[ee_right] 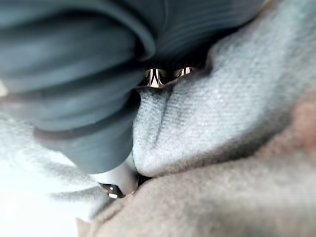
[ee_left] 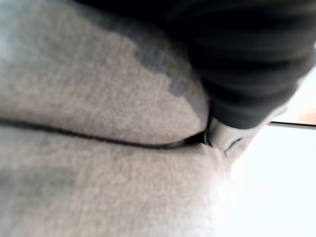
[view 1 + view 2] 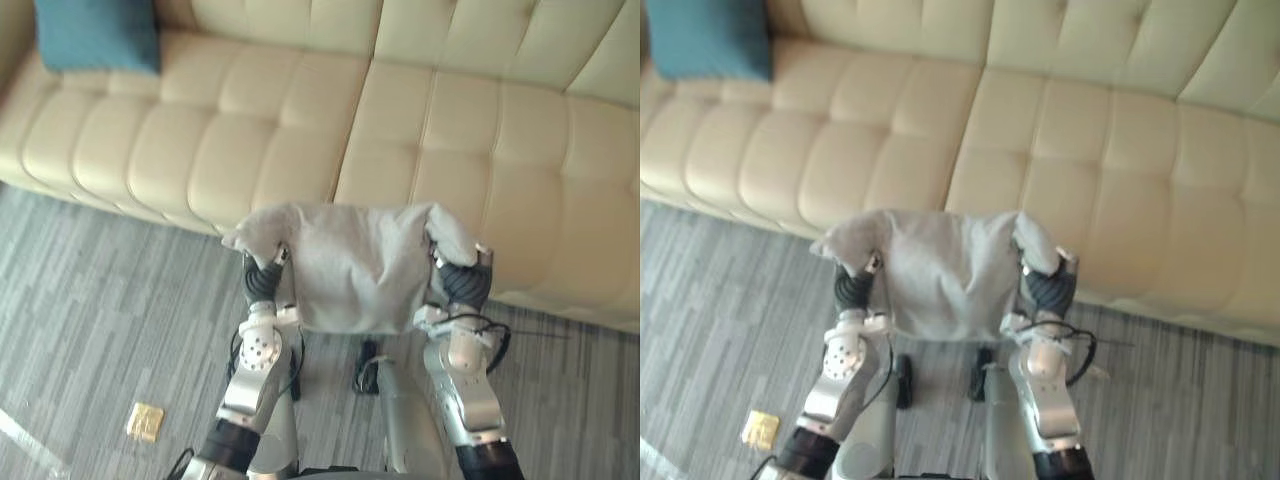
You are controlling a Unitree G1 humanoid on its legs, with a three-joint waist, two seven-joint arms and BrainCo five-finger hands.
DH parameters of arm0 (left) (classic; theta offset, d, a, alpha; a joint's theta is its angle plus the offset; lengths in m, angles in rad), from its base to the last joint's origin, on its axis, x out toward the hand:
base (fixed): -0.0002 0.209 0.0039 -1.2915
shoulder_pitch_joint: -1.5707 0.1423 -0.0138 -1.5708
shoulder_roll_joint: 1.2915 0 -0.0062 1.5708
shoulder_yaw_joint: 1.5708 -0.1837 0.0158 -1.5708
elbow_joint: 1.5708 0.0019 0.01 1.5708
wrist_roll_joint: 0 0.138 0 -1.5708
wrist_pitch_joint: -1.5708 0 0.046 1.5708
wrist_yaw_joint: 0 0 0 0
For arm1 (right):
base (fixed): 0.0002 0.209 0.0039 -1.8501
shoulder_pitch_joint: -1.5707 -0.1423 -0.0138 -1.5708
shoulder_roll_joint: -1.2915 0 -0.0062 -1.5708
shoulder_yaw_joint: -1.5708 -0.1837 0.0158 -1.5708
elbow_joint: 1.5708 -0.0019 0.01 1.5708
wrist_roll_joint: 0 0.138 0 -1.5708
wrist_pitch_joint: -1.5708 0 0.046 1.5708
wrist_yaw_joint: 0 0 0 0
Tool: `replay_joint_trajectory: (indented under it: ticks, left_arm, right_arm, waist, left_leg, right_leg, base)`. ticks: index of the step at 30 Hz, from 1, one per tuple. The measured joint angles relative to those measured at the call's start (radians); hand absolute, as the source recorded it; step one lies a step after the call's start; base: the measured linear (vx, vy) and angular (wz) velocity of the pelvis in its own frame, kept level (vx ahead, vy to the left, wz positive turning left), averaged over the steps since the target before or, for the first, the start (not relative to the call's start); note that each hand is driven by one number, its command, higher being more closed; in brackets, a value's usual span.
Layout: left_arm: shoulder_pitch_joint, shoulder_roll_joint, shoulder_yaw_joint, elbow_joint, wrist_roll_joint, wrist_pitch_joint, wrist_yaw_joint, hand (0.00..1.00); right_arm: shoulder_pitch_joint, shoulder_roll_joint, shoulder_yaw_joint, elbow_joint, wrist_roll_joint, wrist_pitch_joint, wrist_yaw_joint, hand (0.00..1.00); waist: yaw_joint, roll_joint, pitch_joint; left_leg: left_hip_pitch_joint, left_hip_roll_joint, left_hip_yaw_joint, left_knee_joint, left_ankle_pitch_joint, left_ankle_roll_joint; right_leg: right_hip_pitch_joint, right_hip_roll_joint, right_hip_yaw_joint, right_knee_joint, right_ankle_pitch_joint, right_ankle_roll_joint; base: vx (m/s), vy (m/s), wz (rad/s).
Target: Pick up cushions and gather them together orderly.
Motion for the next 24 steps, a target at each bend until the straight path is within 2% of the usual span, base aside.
replay_joint_trajectory:
  ticks: [1, 3, 6, 8, 10, 11, 13, 15, 16, 17, 18, 19, 21, 22, 24]
  left_arm:
    - [0.028, 0.010, -0.021, -0.003, 0.017, -0.002, -0.009, 1.00]
    - [0.046, 0.019, -0.033, -0.004, 0.017, -0.002, -0.030, 1.00]
    - [0.080, 0.024, -0.042, -0.003, 0.016, 0.004, -0.045, 1.00]
    - [0.122, 0.023, -0.049, -0.005, 0.015, 0.005, -0.046, 1.00]
    - [0.152, 0.024, -0.056, -0.026, 0.015, 0.006, -0.048, 1.00]
    - [0.158, 0.023, -0.062, -0.033, 0.015, 0.006, -0.050, 1.00]
    - [0.162, 0.024, -0.062, -0.033, 0.015, 0.010, -0.054, 1.00]
    - [0.174, 0.025, -0.061, -0.033, 0.015, 0.022, -0.056, 1.00]
    - [0.179, 0.027, -0.061, -0.033, 0.015, 0.027, -0.056, 1.00]
    - [0.183, 0.031, -0.059, -0.033, 0.015, 0.028, -0.056, 1.00]
    - [0.185, 0.044, -0.059, -0.032, 0.015, 0.029, -0.056, 1.00]
    - [0.186, 0.055, -0.059, -0.032, 0.015, 0.030, -0.056, 1.00]
    - [0.185, 0.067, -0.054, -0.033, 0.015, 0.030, -0.057, 1.00]
    - [0.184, 0.067, -0.049, -0.033, 0.015, 0.031, -0.057, 1.00]
    - [0.180, 0.075, -0.046, -0.032, 0.015, 0.033, -0.057, 1.00]
  right_arm:
    - [0.041, -0.014, -0.001, 0.000, -0.005, 0.000, 0.018, 1.00]
    - [0.072, -0.015, -0.002, 0.000, -0.005, 0.000, 0.028, 1.00]
    - [0.108, -0.012, -0.002, -0.003, -0.004, 0.002, 0.034, 1.00]
    - [0.146, -0.013, 0.001, -0.013, -0.002, 0.004, 0.051, 1.00]
    - [0.169, -0.009, 0.004, -0.053, -0.002, 0.011, 0.053, 1.00]
    - [0.169, -0.010, 0.003, -0.081, -0.001, 0.012, 0.053, 1.00]
    - [0.143, -0.009, 0.003, -0.080, -0.002, 0.011, 0.053, 1.00]
    - [0.097, -0.010, 0.003, -0.046, -0.002, 0.010, 0.053, 1.00]
    - [0.076, -0.012, 0.003, -0.019, -0.002, 0.009, 0.053, 1.00]
    - [0.047, -0.014, 0.003, 0.024, -0.002, 0.010, 0.053, 1.00]
    - [0.036, -0.012, 0.003, 0.057, -0.001, 0.016, 0.053, 1.00]
    - [0.038, -0.009, 0.005, 0.080, 0.003, 0.018, 0.055, 1.00]
    - [0.059, -0.011, 0.016, 0.109, 0.020, 0.025, 0.066, 1.00]
    - [0.053, -0.010, 0.020, 0.126, 0.023, 0.025, 0.071, 1.00]
    - [0.027, -0.007, 0.022, 0.194, 0.025, 0.027, 0.076, 1.00]
  waist:
    - [-0.002, 0.005, -0.026]
    - [-0.008, 0.004, -0.034]
    - [-0.010, -0.003, -0.035]
    - [-0.009, -0.008, -0.058]
    - [-0.001, -0.020, -0.086]
    - [0.002, -0.021, -0.108]
    - [0.005, -0.028, -0.120]
    - [0.011, -0.038, -0.124]
    - [0.017, -0.038, -0.126]
    - [0.027, -0.035, -0.131]
    - [0.038, -0.037, -0.140]
    - [0.041, -0.044, -0.153]
    - [0.040, -0.071, -0.192]
    - [0.040, -0.076, -0.197]
    - [0.035, -0.078, -0.198]
  left_leg:
    - [0.025, 0.000, 0.006, -0.019, 0.001, 0.002]
    - [0.048, 0.000, 0.007, -0.014, 0.000, 0.003]
    - [0.031, 0.007, -0.015, 0.126, 0.000, 0.003]
    - [-0.029, 0.031, -0.028, 0.311, 0.032, 0.048]
    - [-0.073, 0.040, -0.025, 0.378, 0.027, 0.067]
    - [-0.099, 0.033, -0.016, 0.343, -0.008, 0.066]
    - [-0.102, 0.000, -0.018, 0.223, -0.024, 0.057]
    - [-0.098, -0.065, -0.054, 0.035, -0.002, 0.036]
    - [-0.092, -0.079, -0.075, -0.036, 0.025, 0.025]
    - [-0.070, -0.082, -0.096, -0.123, 0.079, 0.014]
    - [-0.050, -0.084, -0.085, -0.122, 0.142, 0.022]
    - [-0.051, -0.093, -0.071, -0.089, 0.143, 0.059]
    - [-0.054, -0.106, 0.017, -0.025, 0.074, 0.108]
    - [-0.040, -0.113, 0.039, -0.029, 0.065, 0.118]
    - [0.041, -0.133, 0.081, -0.084, 0.056, 0.134]
  right_leg:
    - [0.022, 0.003, 0.002, -0.011, -0.004, 0.002]
    - [0.045, 0.003, 0.003, -0.006, -0.018, 0.001]
    - [0.096, 0.002, 0.003, 0.010, -0.069, 0.002]
    - [0.155, 0.008, -0.005, 0.010, -0.096, -0.015]
    - [0.169, 0.005, -0.004, 0.010, -0.112, -0.026]
    - [0.168, 0.005, -0.002, 0.003, -0.113, -0.031]
    - [0.178, 0.005, 0.016, -0.020, -0.110, -0.037]
    - [0.217, 0.005, 0.063, -0.075, -0.105, -0.033]
    - [0.232, 0.006, 0.083, -0.095, -0.105, -0.031]
    - [0.250, 0.013, 0.113, -0.115, -0.110, -0.008]
    - [0.263, 0.014, 0.151, -0.120, -0.116, 0.015]
    - [0.269, 0.007, 0.178, -0.127, -0.122, 0.032]
    - [0.265, -0.036, 0.235, -0.105, -0.102, 0.098]
    - [0.249, -0.048, 0.247, -0.074, -0.096, 0.110]
    - [0.196, -0.089, 0.236, 0.078, -0.055, 0.176]
  base:
    - [0.13, -0.009, -0.04]
    - [0.10, -0.007, 0.01]
    - [0.03, -0.011, 0.05]
    - [0.07, -0.008, 0.03]
    - [0.13, 0.028, 0.03]
    - [0.13, 0.059, 0.01]
    - [0.16, 0.110, -0.08]
    - [0.23, 0.179, -0.34]
    - [0.27, 0.213, -0.70]
    - [0.31, 0.236, -0.90]
    - [0.35, 0.273, -0.97]
    - [0.39, 0.294, -0.80]
    - [0.47, 0.329, -0.73]
    - [0.42, 0.278, -0.70]
    - [0.39, 0.232, -0.68]
